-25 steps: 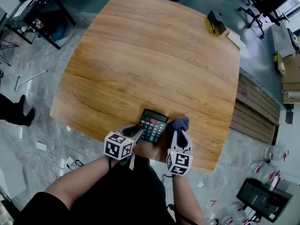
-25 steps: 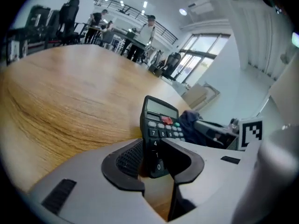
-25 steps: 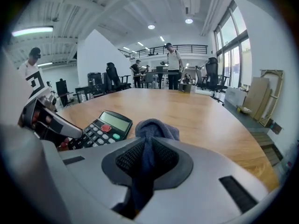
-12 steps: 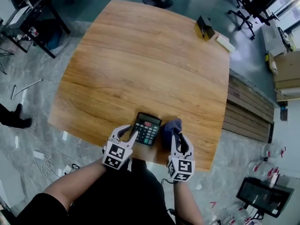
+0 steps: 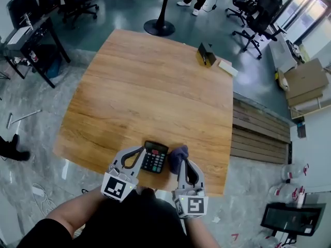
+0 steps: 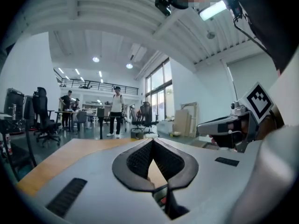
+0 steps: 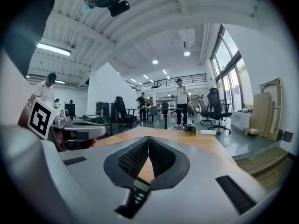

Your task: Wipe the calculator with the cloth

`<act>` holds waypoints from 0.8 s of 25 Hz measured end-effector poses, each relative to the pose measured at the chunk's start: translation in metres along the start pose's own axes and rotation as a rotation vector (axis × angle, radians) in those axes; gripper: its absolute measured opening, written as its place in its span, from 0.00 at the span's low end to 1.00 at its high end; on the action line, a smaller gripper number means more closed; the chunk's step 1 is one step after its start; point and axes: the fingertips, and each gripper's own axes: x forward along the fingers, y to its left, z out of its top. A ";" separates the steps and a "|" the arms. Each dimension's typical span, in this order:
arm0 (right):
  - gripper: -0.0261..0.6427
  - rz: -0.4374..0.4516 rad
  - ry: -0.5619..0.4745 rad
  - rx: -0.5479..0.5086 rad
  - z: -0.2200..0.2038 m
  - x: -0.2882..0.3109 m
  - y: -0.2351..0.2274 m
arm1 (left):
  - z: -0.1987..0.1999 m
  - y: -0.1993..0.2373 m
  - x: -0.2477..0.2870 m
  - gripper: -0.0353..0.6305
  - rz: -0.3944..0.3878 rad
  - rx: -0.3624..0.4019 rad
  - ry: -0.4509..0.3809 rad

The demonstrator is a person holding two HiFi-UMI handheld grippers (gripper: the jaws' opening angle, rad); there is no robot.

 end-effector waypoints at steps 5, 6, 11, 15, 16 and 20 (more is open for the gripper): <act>0.06 0.088 -0.114 -0.072 0.039 0.005 0.039 | 0.029 -0.017 -0.003 0.06 -0.005 -0.059 -0.064; 0.06 0.099 -0.128 -0.086 0.043 0.005 0.045 | 0.030 -0.020 -0.003 0.06 -0.003 -0.075 -0.065; 0.06 0.145 -0.147 -0.093 0.048 0.006 0.063 | 0.034 -0.023 -0.003 0.06 -0.002 -0.093 -0.064; 0.06 0.154 -0.144 -0.095 0.049 0.006 0.062 | 0.036 -0.021 0.000 0.06 0.011 -0.095 -0.068; 0.06 0.152 -0.142 -0.091 0.049 0.007 0.060 | 0.036 -0.021 0.001 0.06 0.012 -0.096 -0.067; 0.06 0.142 -0.136 -0.084 0.047 0.007 0.055 | 0.034 -0.022 0.004 0.06 0.009 -0.104 -0.063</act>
